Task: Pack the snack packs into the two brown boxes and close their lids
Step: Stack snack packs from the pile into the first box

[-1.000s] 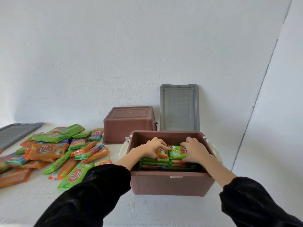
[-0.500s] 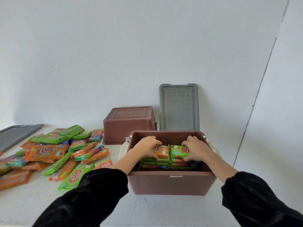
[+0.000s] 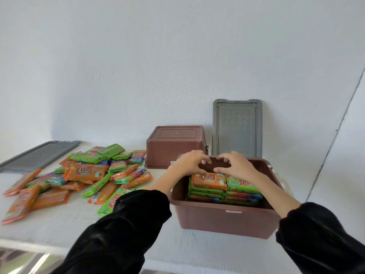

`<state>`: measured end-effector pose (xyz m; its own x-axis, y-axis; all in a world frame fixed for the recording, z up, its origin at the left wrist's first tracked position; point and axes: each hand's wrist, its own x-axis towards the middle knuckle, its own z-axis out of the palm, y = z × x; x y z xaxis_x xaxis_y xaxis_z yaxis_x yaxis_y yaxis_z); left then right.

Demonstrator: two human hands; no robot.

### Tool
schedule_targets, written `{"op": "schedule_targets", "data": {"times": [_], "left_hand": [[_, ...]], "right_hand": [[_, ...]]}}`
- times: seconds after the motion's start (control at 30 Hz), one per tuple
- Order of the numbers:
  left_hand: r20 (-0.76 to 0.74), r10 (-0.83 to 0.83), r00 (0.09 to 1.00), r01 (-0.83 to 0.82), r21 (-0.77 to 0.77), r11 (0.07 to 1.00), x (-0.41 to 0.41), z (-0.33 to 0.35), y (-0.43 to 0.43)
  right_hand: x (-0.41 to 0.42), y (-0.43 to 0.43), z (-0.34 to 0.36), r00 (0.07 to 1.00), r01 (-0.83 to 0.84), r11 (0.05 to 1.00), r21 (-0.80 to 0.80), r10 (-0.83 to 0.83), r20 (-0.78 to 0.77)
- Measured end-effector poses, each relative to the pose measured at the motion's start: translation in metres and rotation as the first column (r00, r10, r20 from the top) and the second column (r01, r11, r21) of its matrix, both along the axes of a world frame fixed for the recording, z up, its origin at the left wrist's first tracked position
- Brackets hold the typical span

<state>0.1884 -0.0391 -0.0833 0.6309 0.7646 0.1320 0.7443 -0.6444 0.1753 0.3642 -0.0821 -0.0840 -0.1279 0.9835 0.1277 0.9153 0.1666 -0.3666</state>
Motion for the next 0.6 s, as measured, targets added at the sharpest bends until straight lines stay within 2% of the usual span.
{"op": "schedule_targets", "data": {"times": [0.1,0.23,0.33,0.47,0.53,0.6], "left_hand": [[0.231,0.113,0.966,-0.124,0.031,0.992,-0.047,0.021,0.004],[0.313,0.334,0.889,-0.342,-0.029,0.939,-0.127,0.033,0.007],[0.284,0.505,0.815,-0.501,-0.092,0.861,-0.186,0.025,0.007],[0.162,0.669,0.725,-0.639,-0.204,0.742,-0.248,-0.008,0.001],[0.090,0.745,0.661,-0.709,-0.247,0.660,-0.270,-0.031,-0.003],[0.030,0.795,0.605,-0.759,-0.280,0.588,-0.285,-0.053,-0.007]], "right_hand": [[-0.037,0.013,0.018,0.996,-0.073,0.997,0.038,0.075,-0.051],[-0.094,0.028,0.032,0.982,-0.172,0.984,0.047,0.175,-0.076],[-0.134,0.041,0.030,0.973,-0.217,0.976,0.001,0.216,-0.086],[-0.181,0.049,0.016,0.962,-0.272,0.960,-0.060,0.270,-0.039],[-0.202,0.050,0.003,0.952,-0.297,0.948,-0.114,0.303,0.037],[-0.223,0.051,-0.014,0.927,-0.294,0.931,-0.215,0.333,0.175]]}}
